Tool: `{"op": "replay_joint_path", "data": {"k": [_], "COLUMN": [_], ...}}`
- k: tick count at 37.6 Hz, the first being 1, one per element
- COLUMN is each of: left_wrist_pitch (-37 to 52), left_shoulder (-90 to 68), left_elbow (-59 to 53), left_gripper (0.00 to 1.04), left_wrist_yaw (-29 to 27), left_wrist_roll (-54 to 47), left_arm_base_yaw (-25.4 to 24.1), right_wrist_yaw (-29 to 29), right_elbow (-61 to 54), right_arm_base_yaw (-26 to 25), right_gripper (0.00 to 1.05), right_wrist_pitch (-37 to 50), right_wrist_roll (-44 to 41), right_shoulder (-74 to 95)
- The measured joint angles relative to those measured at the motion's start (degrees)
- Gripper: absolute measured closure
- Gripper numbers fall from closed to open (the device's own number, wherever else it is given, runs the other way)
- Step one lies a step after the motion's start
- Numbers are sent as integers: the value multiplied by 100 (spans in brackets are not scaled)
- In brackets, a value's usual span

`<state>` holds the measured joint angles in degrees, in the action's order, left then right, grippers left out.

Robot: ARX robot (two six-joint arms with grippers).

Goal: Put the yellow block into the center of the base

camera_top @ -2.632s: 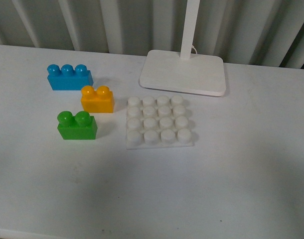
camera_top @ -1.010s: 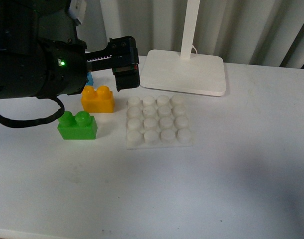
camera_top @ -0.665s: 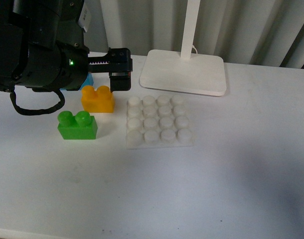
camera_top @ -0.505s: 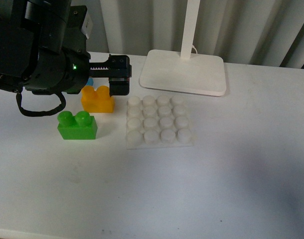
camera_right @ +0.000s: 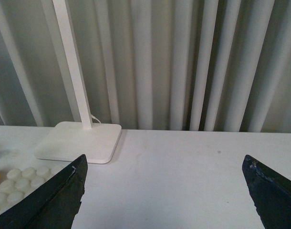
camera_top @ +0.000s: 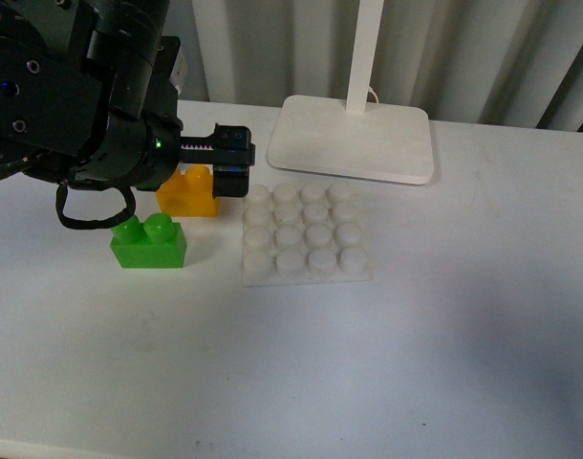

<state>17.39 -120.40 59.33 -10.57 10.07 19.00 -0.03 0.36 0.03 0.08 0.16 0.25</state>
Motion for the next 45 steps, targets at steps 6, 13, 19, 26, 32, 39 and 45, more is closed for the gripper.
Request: {"op": "replay_joint_path", "data": {"k": [6,13,19,26,32,39,45], "left_wrist_pitch": [-131,-208,-238,-275,-306,-328,-358], "left_shoulder": [-146,-267,-363,-444,-496,-531,-540], "left_elbow": [129,269,385,468,501,540,570], "left_gripper": [6,6,6,6,6,26,40], "left_wrist_yaw": [-46,-107,-125,-133,-142,-155,-188], "left_wrist_roll": [-46,-83,-101,-101,-101,-103,-103], "left_arm_base_yaw": [-4,-4,-4,-4,-2,17,28], "right_wrist_yaw": [0,0,0,-2,-2,0,0], "right_elbow": [0,0,0,0,0,0,0], "right_arm_base_yaw": [0,0,0,0,0,0,0], "right_gripper": [9,9,9,9,9,9,9], "right_wrist_pitch": [0,0,0,0,0,0,0], "right_wrist_roll": [0,0,0,0,0,0,0], "right_shoulder": [0,0,0,0,0,0,0]}}
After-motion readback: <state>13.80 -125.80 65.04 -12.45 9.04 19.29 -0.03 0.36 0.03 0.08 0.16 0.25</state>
